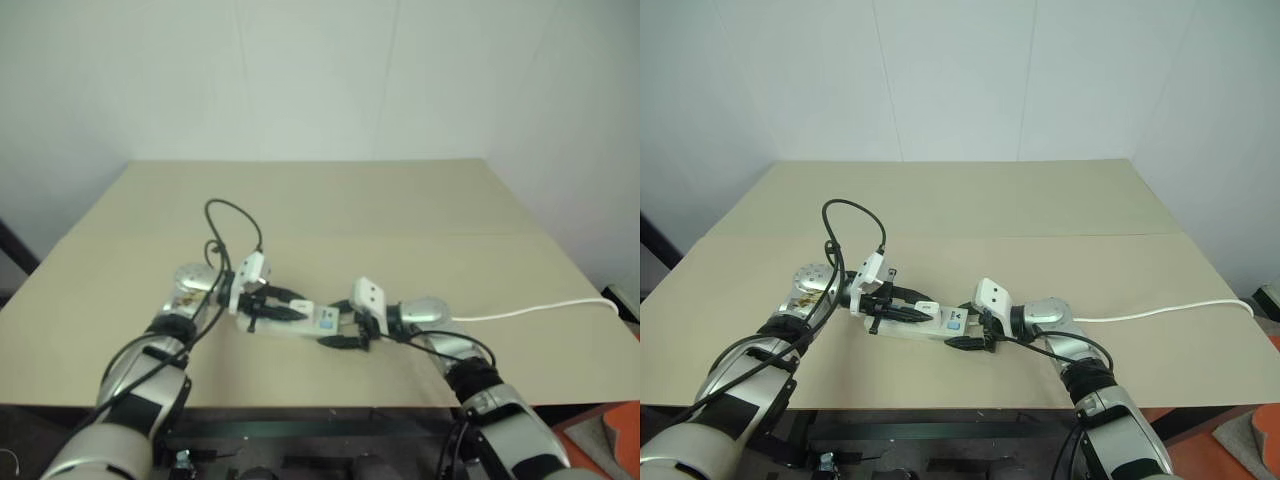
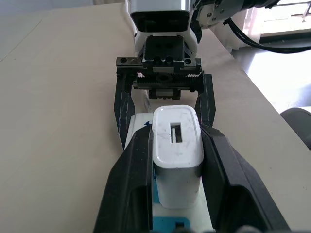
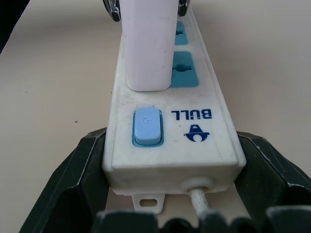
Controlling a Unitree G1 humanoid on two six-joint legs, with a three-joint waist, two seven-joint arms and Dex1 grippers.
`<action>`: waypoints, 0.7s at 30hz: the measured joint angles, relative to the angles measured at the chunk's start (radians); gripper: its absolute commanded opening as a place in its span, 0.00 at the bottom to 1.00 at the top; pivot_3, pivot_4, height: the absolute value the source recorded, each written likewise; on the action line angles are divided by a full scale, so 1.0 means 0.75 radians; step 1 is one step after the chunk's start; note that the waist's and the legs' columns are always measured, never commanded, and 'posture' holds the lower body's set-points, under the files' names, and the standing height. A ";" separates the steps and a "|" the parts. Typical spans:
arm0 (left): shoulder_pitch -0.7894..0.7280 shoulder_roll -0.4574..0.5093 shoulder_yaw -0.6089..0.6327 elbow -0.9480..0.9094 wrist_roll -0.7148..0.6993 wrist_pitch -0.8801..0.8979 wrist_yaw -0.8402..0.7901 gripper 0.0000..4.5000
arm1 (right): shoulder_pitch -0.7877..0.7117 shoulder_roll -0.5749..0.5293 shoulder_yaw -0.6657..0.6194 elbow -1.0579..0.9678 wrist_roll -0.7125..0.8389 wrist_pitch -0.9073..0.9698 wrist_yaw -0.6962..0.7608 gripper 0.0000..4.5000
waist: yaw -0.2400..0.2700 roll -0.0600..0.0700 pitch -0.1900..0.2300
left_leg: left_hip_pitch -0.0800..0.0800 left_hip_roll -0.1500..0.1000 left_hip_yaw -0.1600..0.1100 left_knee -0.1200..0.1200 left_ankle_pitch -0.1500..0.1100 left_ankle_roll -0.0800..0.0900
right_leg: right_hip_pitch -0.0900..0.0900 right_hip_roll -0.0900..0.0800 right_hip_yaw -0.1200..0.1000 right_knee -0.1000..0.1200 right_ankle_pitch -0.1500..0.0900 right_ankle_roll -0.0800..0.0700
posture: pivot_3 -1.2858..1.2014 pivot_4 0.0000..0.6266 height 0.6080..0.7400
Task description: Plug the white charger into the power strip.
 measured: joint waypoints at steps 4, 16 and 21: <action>0.006 0.014 0.083 0.035 0.016 0.003 0.001 0.76 | 0.012 -0.006 -0.013 -0.006 0.014 -0.009 0.020 0.76 | 0.001 -0.001 0.001 | -0.005 0.000 -0.002 -0.003 0.000 0.000 | -0.002 0.000 -0.004 -0.003 -0.001 0.003 | 0.52 0.24 1.00; -0.005 0.024 0.161 0.017 0.049 0.071 0.001 1.00 | 0.008 -0.005 -0.019 -0.008 0.013 -0.018 0.025 0.92 | -0.002 -0.004 0.004 | -0.007 0.001 -0.002 -0.008 0.000 0.000 | -0.004 0.000 -0.004 -0.006 -0.001 0.003 | 0.52 0.24 1.00; 0.001 0.120 0.173 -0.100 -0.061 0.127 0.002 1.00 | 0.039 -0.052 -0.025 -0.076 0.007 -0.019 0.029 0.99 | 0.005 -0.008 0.021 | -0.021 0.000 -0.003 -0.008 0.000 0.000 | -0.017 -0.001 -0.005 -0.007 -0.001 0.003 | 0.52 0.24 1.00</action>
